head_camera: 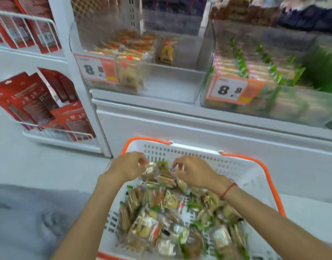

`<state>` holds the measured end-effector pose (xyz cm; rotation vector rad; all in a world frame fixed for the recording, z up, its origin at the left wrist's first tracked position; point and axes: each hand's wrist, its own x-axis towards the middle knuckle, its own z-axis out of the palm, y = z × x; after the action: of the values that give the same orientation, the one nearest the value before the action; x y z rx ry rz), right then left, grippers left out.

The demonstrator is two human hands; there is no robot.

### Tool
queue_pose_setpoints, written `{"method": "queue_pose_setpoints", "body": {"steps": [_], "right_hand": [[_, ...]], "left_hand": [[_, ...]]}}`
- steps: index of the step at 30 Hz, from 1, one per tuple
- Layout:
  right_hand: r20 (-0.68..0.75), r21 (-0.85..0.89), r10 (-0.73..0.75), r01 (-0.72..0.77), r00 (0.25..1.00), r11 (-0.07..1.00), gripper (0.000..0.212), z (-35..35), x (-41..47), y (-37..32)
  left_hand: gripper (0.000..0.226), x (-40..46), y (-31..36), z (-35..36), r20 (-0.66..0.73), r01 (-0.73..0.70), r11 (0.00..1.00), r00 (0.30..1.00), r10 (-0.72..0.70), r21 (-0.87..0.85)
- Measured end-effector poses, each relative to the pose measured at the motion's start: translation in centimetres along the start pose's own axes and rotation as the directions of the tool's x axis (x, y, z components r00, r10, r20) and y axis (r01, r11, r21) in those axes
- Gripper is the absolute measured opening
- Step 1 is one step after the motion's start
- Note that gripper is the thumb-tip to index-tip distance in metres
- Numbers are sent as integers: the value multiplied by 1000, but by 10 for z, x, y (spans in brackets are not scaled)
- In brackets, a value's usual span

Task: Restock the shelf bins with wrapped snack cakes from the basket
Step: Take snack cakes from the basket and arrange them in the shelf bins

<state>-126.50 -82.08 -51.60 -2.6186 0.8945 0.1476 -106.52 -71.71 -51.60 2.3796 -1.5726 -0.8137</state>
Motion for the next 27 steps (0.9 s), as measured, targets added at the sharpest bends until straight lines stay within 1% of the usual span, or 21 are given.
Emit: {"method": "queue_pose_setpoints", "body": {"steps": [2,3,4,6,7,8,9,10,11,12,13,15,16,17,19,21,23,24,25,27], "right_hand": [[193,59,3,-14,981,998,26,38,-2,0],[288,103,3,-34,958,994,28,56,-2,0],[370,149,0,-60,929,987,29,73,-4,-3],[474,231,9,-134,880,964,40,102,-9,-10],[509,271,23,-185,861,945,49,114,-10,-14],[538,293,48,-240,841,926,57,124,-11,-18],[556,302,65,-275,828,913,62,132,-12,-22],[559,291,81,-286,826,913,61,139,-12,-26],[544,274,92,-281,834,920,52,146,-13,-29],[528,239,116,-279,841,930,36,151,-13,-32],[511,209,138,-279,848,937,28,155,-13,-34],[491,153,186,-295,851,943,33,158,-15,-37],[460,140,201,-294,865,946,30,156,-16,-39],[407,139,206,-283,890,949,33,154,-17,-40],[335,156,214,-278,917,948,44,154,-18,-42],[332,161,215,-280,918,946,39,153,-20,-45],[388,184,239,-329,890,926,29,153,-22,-45],[416,216,239,-351,878,911,24,153,-24,-44],[423,252,234,-362,875,897,20,152,-26,-42],[416,326,202,-353,887,877,19,149,-27,-35]], "left_hand": [[8,1,-9,34,234,28,999,972,-19,-38],[8,1,-12,50,325,54,997,945,-31,-62],[8,1,-17,67,390,69,996,920,-44,-51],[14,-4,-25,94,456,42,992,886,-91,116],[28,-5,-31,106,461,34,983,880,-116,183],[41,-9,-35,114,471,33,981,874,-121,192],[53,-12,-39,120,483,16,979,868,-116,205],[61,-15,-42,125,498,-16,974,862,-101,226],[69,-18,-45,127,518,-71,957,851,-88,280],[75,-20,-47,130,530,-115,940,844,-78,322],[78,-22,-48,131,533,-132,929,842,-79,347],[74,-21,-48,134,503,-108,930,860,-91,351],[69,-21,-47,133,489,-85,935,866,-101,344],[64,-20,-47,134,482,-80,936,870,-102,343],[57,-19,-45,133,471,-117,923,879,-75,365],[45,-18,-39,131,439,-139,915,897,-45,378],[26,-15,-33,127,368,-118,926,929,-24,358],[17,-14,-32,125,337,-106,940,941,-10,323],[13,-11,-32,123,321,-97,960,947,8,263],[12,-6,-35,117,323,-88,991,945,50,104]]}}
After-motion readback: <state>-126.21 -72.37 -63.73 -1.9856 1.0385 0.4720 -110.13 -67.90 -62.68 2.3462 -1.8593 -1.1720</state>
